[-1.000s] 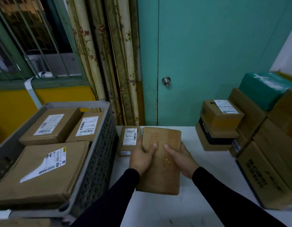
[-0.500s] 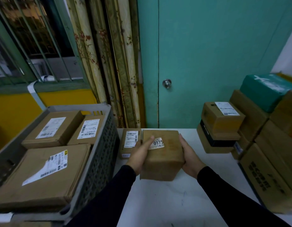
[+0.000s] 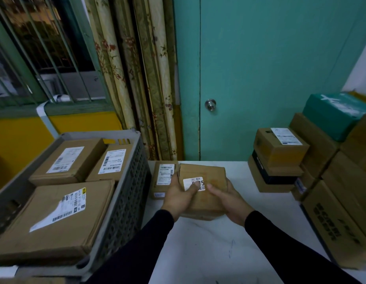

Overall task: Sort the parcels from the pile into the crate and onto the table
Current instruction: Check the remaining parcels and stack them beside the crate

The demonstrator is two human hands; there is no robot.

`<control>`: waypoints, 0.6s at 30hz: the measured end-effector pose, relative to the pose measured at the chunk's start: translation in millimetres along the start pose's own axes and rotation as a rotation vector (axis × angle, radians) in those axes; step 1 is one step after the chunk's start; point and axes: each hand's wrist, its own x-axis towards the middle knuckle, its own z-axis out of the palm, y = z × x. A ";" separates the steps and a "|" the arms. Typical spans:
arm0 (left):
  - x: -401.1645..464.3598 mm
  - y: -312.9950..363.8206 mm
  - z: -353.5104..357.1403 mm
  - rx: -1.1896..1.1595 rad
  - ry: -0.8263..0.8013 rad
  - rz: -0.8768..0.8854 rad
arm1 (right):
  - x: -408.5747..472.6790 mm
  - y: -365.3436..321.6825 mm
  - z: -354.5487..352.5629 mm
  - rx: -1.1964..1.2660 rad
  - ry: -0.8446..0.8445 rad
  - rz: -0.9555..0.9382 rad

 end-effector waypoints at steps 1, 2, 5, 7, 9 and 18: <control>0.4 -0.1 -0.3 -0.009 0.002 -0.004 | 0.0 0.8 0.2 -0.002 0.001 0.000; 1.4 -0.4 -0.7 -0.006 0.007 0.000 | 1.2 1.1 -0.3 -0.003 -0.001 -0.004; 3.9 2.1 -1.3 0.021 0.040 0.036 | 3.8 -4.0 0.0 0.020 0.000 -0.036; 6.3 2.2 -1.3 0.022 0.050 0.056 | 6.2 -7.0 0.0 0.017 0.003 -0.063; 6.7 1.3 -1.2 0.026 0.045 0.062 | 6.5 -7.3 0.4 -0.008 0.006 -0.087; 7.6 15.6 -13.0 -0.351 -0.024 -0.209 | 0.6 -18.6 -5.4 0.110 0.013 0.005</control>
